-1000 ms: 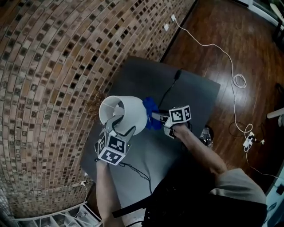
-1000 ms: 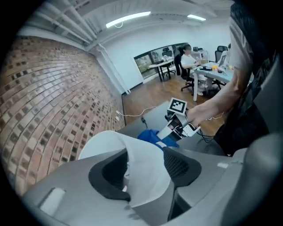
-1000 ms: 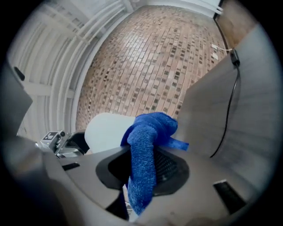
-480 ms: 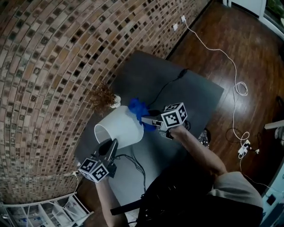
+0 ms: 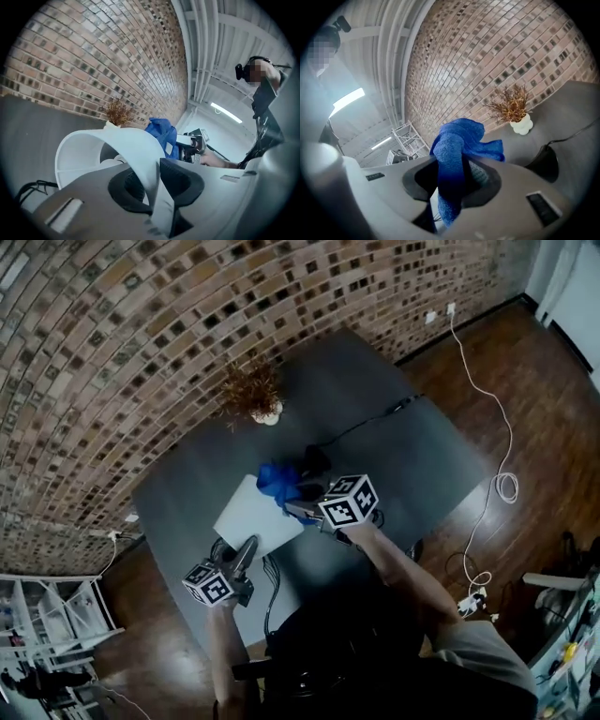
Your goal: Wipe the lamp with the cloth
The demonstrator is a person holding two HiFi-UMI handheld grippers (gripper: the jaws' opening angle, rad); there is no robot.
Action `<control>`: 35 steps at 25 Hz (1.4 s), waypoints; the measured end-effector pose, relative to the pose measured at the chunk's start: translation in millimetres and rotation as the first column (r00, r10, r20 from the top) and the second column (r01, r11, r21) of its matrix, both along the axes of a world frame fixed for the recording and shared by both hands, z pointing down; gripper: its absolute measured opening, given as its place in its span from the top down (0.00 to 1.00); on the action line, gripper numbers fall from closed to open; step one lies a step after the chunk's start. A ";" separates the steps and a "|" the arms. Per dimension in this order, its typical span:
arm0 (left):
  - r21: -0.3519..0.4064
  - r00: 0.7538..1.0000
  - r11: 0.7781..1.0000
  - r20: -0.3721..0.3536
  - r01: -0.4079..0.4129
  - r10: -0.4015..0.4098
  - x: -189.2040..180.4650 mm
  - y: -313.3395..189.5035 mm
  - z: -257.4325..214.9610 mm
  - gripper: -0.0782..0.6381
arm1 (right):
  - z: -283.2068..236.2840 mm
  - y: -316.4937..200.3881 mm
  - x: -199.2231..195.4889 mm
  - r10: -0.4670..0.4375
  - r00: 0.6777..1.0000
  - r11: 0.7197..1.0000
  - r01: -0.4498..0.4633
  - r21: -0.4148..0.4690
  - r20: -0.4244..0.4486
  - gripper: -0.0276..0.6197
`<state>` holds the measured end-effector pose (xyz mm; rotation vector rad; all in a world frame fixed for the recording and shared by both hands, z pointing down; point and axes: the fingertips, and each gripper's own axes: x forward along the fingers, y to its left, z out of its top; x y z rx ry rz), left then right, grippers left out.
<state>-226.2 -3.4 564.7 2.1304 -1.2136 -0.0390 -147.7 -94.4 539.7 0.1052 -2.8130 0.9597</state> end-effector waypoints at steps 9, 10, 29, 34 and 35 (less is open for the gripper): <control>0.068 0.991 0.998 -0.130 0.013 -0.004 -16.0 -4.6 -5.3 0.83 | 20.1 -65.5 -59.1 -0.195 0.976 0.981 0.192 -0.031 -0.103 0.80; 0.062 0.991 0.998 -0.136 0.023 -0.015 -16.8 -5.1 -4.4 0.83 | 19.9 -58.0 -70.9 -0.282 0.956 0.959 0.277 -0.057 -0.087 0.80; -0.015 0.963 0.998 -0.265 0.055 -0.057 -32.8 -16.3 0.0 0.82 | 182.6 45.8 -3.0 -0.117 0.991 0.867 0.073 -0.493 -0.060 0.80; -0.029 0.962 0.999 -0.271 0.039 -0.045 -25.7 -12.6 -0.4 0.82 | 134.9 -3.4 6.6 -0.132 0.972 0.943 0.063 -0.326 -0.195 0.80; -0.022 0.965 0.999 -0.260 0.036 -0.040 -24.1 -13.6 -2.8 0.82 | 95.5 -26.0 4.8 -0.095 0.986 0.963 0.056 -0.263 -0.139 0.80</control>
